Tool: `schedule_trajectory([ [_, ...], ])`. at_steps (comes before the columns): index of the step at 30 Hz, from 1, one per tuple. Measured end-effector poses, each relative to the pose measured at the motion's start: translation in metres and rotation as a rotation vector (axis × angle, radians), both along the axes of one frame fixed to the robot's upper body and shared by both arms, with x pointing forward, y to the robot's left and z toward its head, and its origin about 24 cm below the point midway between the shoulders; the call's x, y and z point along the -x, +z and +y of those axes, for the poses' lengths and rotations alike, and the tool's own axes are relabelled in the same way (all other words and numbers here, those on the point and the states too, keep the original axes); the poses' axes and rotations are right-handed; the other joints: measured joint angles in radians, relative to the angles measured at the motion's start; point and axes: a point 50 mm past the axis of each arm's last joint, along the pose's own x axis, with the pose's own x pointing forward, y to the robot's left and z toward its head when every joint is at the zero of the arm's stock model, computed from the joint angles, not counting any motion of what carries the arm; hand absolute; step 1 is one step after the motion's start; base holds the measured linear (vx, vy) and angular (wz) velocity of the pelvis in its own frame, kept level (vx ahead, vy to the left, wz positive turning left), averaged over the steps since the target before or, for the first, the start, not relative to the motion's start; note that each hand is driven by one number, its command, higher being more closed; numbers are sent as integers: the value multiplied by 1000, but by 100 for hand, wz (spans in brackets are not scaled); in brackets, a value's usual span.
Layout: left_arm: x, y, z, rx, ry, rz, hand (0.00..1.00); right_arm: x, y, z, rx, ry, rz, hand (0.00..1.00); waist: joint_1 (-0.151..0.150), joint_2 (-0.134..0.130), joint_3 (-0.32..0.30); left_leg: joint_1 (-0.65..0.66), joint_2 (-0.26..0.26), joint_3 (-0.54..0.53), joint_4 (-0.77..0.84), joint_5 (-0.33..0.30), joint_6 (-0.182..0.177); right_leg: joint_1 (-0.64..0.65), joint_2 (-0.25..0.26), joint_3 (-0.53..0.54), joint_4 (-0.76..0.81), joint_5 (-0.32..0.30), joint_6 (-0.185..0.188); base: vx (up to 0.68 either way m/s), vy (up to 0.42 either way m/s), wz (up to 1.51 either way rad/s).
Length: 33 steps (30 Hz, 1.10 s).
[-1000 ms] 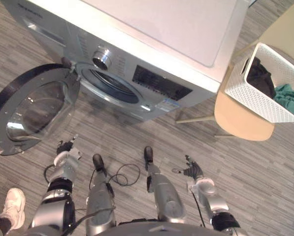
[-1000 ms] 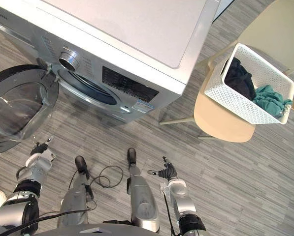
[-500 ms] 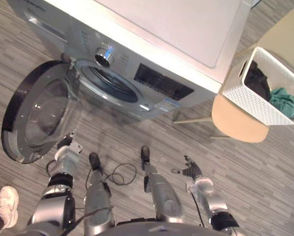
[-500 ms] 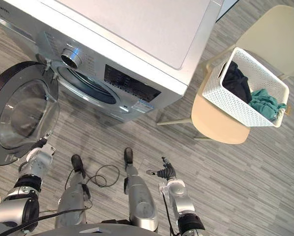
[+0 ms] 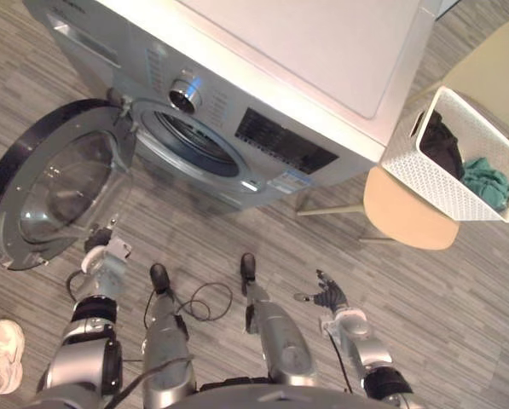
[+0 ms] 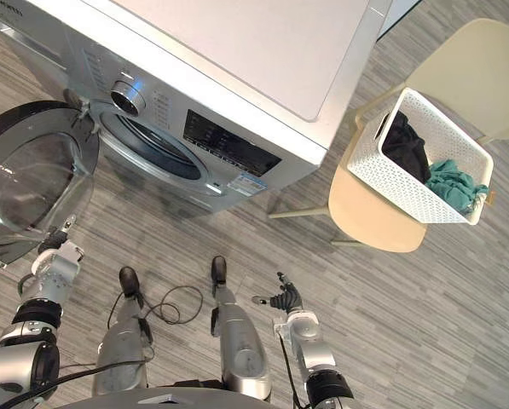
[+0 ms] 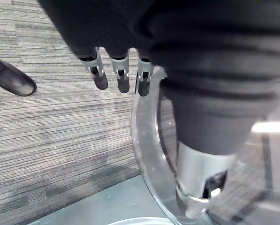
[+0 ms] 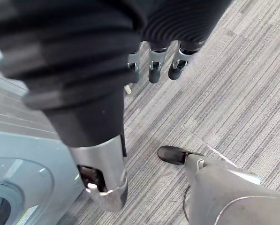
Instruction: Pick up the laundry basket with both hands and put the clothes into the washing machine.
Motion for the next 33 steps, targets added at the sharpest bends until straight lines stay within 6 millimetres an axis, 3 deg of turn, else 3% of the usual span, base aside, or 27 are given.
schedule_trajectory([
  [6, 4, -5, 0, -16, -16, 24, 0, 2, -3, -1, 0, -2, 17, 0, 1, -1, -1, 15, 0, 2, 0, 2, 0, 10, 0, 2, 2, 0, 0, 0, 0, 0],
  [10, 22, -23, 1, -116, -120, 130, 0, 11, -15, -6, 6, -19, 81, 0, -2, 0, -2, 40, -3, 7, 0, 1, 0, 27, -2, 1, 10, -5, 1, 7, 10, -4],
  [13, 50, -51, -5, -136, -189, 241, 0, 23, -26, -17, 14, -75, 160, 0, -1, 4, -10, 64, -6, 25, 0, -2, 2, 31, -3, 9, 38, -25, 1, -5, 12, -6],
  [16, 89, -90, -25, -110, -284, 399, 0, 41, -37, -35, 31, -166, 229, 0, -8, 37, -72, 81, -16, 30, 0, -10, 3, 38, -9, 14, 54, -45, 6, 15, 15, -1],
  [18, 117, -114, -40, -60, -339, 502, 0, 53, -43, -43, 25, -215, 274, 0, -11, 76, -113, 106, -20, 30, 0, -21, 4, 59, -17, 14, 62, -59, 9, 41, 27, 4],
  [23, 180, -149, -64, 43, -408, 695, 0, 86, -60, -50, -10, -315, 379, 0, -10, 170, -200, 153, -23, 23, 0, -39, -2, 113, -20, 4, 63, -78, 13, 48, 13, 7],
  [28, 211, -162, -79, 156, -355, 758, 0, 110, -72, -44, -101, -458, 439, 0, -11, 197, -227, 163, -12, -9, 22, -50, -9, 152, -18, -27, 60, -97, 6, 11, -10, 19],
  [30, 216, -162, -76, 165, -327, 764, 0, 116, -75, -43, -138, -508, 456, 0, -4, 198, -227, 140, 3, -26, 112, -97, -16, 170, -14, -33, 74, -109, 1, -19, -8, 12],
  [33, 227, -165, -79, 183, -310, 784, 0, 119, -74, -49, -139, -539, 455, 0, 12, 224, -227, 101, 28, -38, 260, -169, -10, 185, -1, -31, 123, -142, -2, -33, -7, 1],
])
